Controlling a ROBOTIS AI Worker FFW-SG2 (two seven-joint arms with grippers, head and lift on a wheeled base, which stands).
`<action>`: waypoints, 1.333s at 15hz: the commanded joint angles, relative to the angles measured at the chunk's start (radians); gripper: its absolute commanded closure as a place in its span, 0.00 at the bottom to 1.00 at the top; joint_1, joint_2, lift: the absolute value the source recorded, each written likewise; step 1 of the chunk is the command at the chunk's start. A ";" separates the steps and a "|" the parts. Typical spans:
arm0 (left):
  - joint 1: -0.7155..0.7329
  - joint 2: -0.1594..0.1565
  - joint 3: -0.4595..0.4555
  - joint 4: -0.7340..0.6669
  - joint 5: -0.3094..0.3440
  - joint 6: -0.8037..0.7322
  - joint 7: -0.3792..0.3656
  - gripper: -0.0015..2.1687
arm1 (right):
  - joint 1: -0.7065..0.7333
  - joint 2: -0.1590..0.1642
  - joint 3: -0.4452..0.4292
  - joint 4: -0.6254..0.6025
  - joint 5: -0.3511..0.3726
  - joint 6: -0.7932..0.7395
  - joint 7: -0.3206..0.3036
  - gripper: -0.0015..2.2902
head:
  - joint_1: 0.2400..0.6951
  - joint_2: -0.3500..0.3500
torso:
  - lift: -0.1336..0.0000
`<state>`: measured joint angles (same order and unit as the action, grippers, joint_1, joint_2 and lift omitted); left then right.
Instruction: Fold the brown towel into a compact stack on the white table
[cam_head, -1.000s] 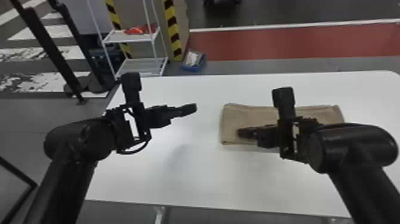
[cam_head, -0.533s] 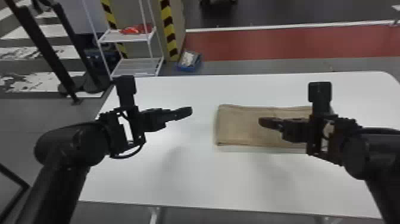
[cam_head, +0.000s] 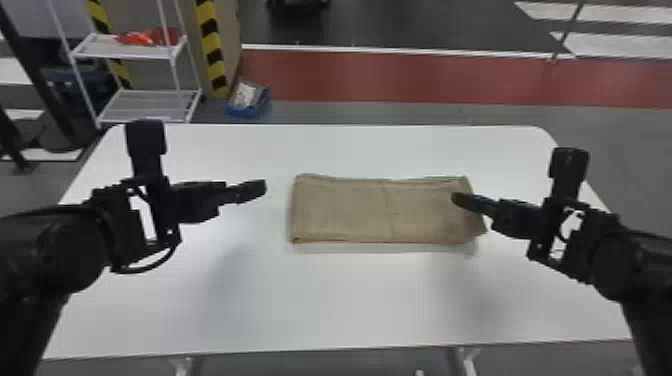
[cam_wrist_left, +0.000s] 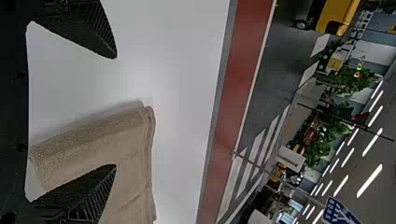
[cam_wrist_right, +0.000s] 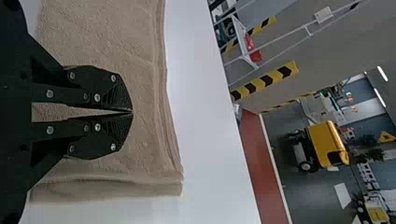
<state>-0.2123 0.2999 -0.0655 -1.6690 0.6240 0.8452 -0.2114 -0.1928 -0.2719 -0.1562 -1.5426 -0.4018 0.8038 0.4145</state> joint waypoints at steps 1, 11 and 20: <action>0.001 -0.002 -0.022 -0.003 -0.017 -0.011 0.000 0.02 | -0.011 -0.029 -0.060 0.039 -0.019 -0.028 0.000 0.03 | 1.00 0.36 | 0.10; -0.038 -0.064 -0.177 0.015 -0.142 -0.119 -0.006 0.04 | -0.145 -0.061 -0.031 0.277 0.004 -0.031 0.027 0.07 | 1.00 0.17 | 0.10; -0.084 -0.096 -0.260 0.083 -0.153 -0.140 -0.003 0.04 | -0.229 -0.044 0.032 0.358 0.054 0.012 0.026 0.13 | 1.00 0.15 | 0.10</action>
<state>-0.2807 0.2082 -0.3067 -1.6044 0.4677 0.7050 -0.2190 -0.4091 -0.3202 -0.1301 -1.1899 -0.3687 0.7930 0.4402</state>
